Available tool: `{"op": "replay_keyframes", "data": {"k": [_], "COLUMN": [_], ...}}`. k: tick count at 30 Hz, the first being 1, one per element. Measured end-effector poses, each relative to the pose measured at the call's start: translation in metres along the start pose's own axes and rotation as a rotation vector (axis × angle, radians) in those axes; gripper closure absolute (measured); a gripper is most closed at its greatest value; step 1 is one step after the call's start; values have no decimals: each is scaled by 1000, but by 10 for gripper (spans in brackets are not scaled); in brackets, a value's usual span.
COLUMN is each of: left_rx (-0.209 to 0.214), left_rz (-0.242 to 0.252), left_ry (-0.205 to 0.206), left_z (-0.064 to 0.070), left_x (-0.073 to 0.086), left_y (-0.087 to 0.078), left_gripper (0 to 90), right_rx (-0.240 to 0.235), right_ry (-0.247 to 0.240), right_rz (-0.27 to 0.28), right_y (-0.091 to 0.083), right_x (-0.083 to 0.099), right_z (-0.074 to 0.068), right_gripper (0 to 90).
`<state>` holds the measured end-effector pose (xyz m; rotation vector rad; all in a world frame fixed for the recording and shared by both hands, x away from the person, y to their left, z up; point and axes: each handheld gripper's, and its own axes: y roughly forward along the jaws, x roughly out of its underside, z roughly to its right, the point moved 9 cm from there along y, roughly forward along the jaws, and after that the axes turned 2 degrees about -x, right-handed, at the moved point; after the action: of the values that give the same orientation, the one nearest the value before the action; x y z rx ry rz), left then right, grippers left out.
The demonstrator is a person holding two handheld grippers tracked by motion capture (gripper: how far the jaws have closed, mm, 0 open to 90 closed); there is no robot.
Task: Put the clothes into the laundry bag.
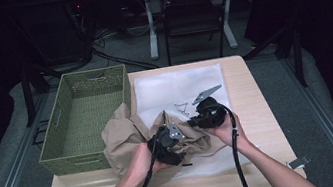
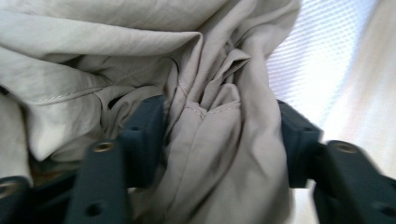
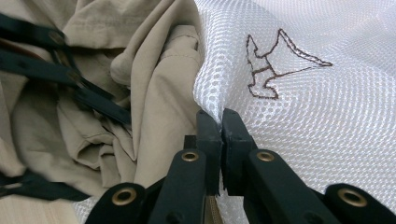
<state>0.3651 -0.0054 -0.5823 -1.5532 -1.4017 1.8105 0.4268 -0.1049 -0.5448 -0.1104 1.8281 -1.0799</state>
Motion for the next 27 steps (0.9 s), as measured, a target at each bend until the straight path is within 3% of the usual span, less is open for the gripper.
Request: {"op": "replay_keyframes", "data": {"k": [3,5,10,12,15,17,22,25,27], "left_rx": [-14,-17,-76,-78,-69,-62,-52,-42,-33], "left_rz": [7,13,28,36,23,26,32,44,18], "left_ry": [-6,-7,-37,-70,-89,-91,-67,-48,-29], "left_z": [-5,-7,-9,-11,-13,-13,-10,-5,-2], "left_x": [2,2,-8,-12,-11,-13,-12,-9,-4], "left_y": [10,10,6,8,20,19,-3,-15,-16], "left_gripper": [657,728,758,753,724,665,415,356,370], "right_rx": [-2,-4,-21,-24,-29,-25,-20,-17,-19], "right_ry": [0,-4,-6,-12,-5,-6,5,9,11], "right_rz": [-5,-3,28,47,37,19,27,31,30], "right_y": [1,1,-5,-9,-6,-2,-5,-7,-7], "right_x": [0,-1,-8,-13,-10,-5,-4,-3,-3], "right_z": [-1,-3,-9,-13,-13,-10,-5,-3,-2], "right_gripper": [884,885,884,884,884,883,882,882,882]}}
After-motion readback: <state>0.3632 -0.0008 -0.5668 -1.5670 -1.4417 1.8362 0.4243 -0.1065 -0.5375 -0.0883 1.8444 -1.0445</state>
